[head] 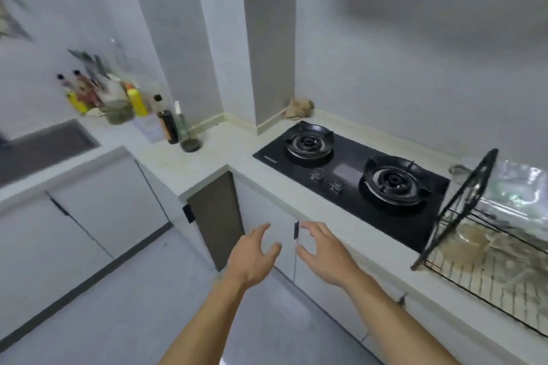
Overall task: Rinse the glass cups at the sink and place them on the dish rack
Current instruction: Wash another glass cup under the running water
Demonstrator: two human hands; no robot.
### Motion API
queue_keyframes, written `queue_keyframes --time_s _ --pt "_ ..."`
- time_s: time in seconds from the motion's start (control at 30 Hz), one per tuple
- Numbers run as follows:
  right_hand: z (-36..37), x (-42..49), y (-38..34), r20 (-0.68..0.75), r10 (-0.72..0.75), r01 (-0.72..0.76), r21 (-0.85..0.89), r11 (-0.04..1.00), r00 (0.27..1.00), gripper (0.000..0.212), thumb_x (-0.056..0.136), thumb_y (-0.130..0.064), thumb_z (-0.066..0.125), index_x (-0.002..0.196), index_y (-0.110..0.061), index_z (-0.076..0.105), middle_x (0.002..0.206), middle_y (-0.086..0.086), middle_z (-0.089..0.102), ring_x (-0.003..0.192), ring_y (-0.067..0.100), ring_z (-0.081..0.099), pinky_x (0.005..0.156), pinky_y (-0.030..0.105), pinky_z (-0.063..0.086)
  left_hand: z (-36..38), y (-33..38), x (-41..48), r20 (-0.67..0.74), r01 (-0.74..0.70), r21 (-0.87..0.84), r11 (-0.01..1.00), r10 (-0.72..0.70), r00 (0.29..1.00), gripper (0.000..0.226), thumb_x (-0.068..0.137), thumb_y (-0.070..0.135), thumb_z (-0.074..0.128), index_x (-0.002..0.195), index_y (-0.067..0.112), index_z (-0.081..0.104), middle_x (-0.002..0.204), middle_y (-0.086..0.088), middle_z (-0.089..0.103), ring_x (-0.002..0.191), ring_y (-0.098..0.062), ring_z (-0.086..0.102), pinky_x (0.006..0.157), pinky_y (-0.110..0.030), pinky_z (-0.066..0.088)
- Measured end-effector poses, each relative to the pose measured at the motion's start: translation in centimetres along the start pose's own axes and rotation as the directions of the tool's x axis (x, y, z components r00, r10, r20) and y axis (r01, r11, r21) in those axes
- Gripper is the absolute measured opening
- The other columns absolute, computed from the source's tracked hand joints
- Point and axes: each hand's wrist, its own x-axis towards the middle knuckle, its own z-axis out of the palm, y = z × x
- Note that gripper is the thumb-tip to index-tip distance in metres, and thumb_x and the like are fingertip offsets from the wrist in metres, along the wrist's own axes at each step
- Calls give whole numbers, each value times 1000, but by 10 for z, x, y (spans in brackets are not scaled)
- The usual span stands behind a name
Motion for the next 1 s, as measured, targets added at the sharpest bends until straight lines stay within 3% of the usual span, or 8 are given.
queue_keyframes --time_s 0.4,0.63,1.0 --pt "158 132 -215 218 -241 259 -56 964 946 54 103 -51 51 153 -32 38 158 -18 33 141 9 41 113 30 40 -168 -214 -13 -235 290 -65 955 -297 925 60 104 55 48 157 29 43 162 2 42 149 -18 39 118 -34 34" --pt "213 207 -301 330 -381 409 -15 913 864 55 102 -51 53 152 -31 40 153 -15 39 138 9 43 113 29 39 -225 -283 12 -345 394 -145 907 -420 840 59 103 56 49 154 28 45 157 5 47 147 -15 40 117 -32 35" --pt "283 388 -417 487 -525 575 56 817 698 71 102 -53 52 162 -32 21 167 -10 28 152 13 32 121 34 34 -334 -370 99 -472 502 -301 811 -584 661 59 104 55 48 157 29 41 156 7 50 144 -12 44 116 -29 36"
